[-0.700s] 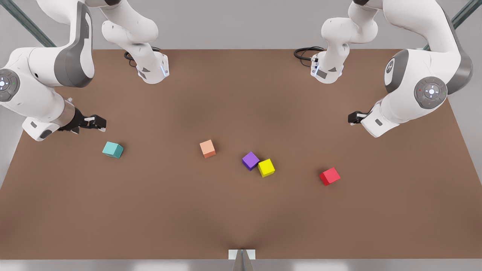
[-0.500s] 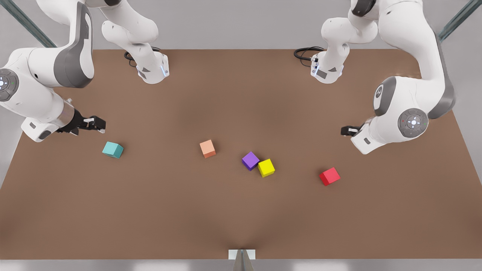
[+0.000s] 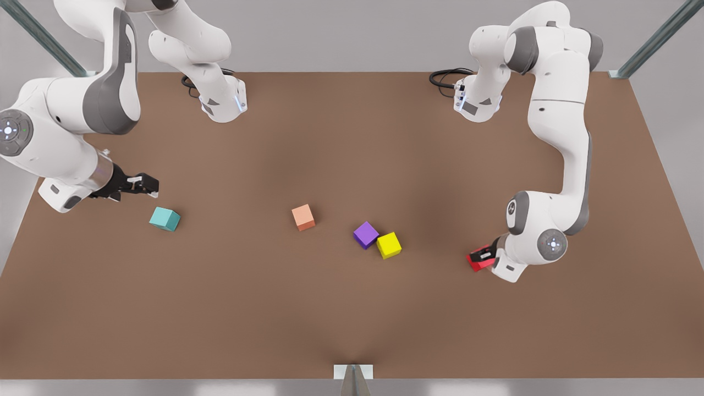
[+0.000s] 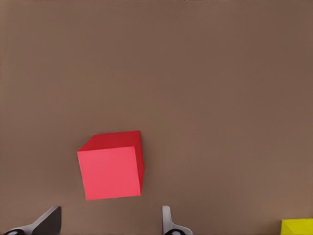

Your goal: Pick up red wooden cube and pass to hand red wooden cube and place in blue wooden cube

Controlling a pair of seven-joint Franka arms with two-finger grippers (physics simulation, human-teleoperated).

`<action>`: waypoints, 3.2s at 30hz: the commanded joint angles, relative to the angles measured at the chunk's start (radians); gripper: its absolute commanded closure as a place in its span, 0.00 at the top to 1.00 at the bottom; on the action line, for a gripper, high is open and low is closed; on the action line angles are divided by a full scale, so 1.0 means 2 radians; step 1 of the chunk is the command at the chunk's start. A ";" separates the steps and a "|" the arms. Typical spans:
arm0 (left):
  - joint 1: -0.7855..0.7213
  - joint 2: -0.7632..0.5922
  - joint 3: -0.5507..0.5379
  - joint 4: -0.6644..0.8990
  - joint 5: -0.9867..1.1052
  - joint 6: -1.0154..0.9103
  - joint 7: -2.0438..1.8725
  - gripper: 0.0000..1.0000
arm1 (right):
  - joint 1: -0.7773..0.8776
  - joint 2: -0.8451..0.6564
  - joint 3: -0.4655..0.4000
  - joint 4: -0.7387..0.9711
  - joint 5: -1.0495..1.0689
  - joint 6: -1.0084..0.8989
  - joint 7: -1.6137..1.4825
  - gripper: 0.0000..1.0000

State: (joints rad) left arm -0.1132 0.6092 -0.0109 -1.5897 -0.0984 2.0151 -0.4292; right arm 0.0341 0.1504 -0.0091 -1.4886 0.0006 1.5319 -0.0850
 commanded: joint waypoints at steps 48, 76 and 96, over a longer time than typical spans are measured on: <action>-0.001 0.072 -0.037 0.025 0.005 0.056 -0.056 0.67 | 0.001 0.005 0.003 -0.004 0.005 0.001 -0.006 1.00; -0.009 0.223 -0.324 0.258 -0.498 0.048 0.327 0.63 | 0.048 0.289 0.016 0.059 0.675 0.046 -1.040 1.00; -0.012 0.232 -0.324 0.263 -0.498 0.065 0.417 0.63 | 0.106 0.321 0.016 0.065 0.760 0.105 -1.014 1.00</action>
State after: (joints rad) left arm -0.1384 1.0741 -0.6574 -1.0629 -1.0821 2.1453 0.1654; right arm 0.2446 0.7929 0.0227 -1.3588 1.5093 1.7310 -1.8840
